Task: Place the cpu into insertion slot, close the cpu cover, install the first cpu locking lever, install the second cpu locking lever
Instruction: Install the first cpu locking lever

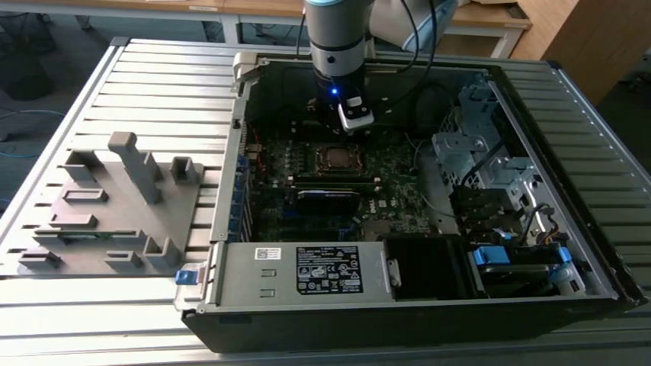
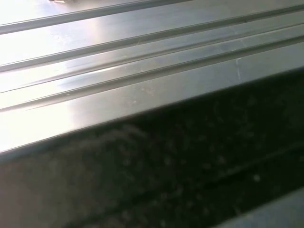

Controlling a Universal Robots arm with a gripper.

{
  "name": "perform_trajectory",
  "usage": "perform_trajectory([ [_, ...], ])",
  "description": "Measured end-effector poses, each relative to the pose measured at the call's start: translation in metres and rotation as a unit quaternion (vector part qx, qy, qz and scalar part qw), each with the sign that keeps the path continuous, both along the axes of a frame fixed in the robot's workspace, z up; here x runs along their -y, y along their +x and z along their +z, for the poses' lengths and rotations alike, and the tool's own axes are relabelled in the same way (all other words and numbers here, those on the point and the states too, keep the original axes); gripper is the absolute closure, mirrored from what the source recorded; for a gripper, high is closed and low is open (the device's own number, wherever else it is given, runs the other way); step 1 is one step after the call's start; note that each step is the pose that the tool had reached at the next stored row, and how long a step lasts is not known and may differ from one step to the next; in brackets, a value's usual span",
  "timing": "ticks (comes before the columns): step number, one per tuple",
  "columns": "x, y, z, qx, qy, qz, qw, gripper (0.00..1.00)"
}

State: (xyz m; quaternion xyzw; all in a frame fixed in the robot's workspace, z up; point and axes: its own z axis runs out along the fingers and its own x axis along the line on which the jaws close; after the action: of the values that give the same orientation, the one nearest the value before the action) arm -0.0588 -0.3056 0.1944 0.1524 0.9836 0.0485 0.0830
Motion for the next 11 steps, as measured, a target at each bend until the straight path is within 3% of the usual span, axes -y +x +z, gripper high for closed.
perform_trajectory([
  [11, 0.0000, 0.0048, -0.0003, 0.0000, 0.0000, 0.000, 1.0000, 0.90],
])
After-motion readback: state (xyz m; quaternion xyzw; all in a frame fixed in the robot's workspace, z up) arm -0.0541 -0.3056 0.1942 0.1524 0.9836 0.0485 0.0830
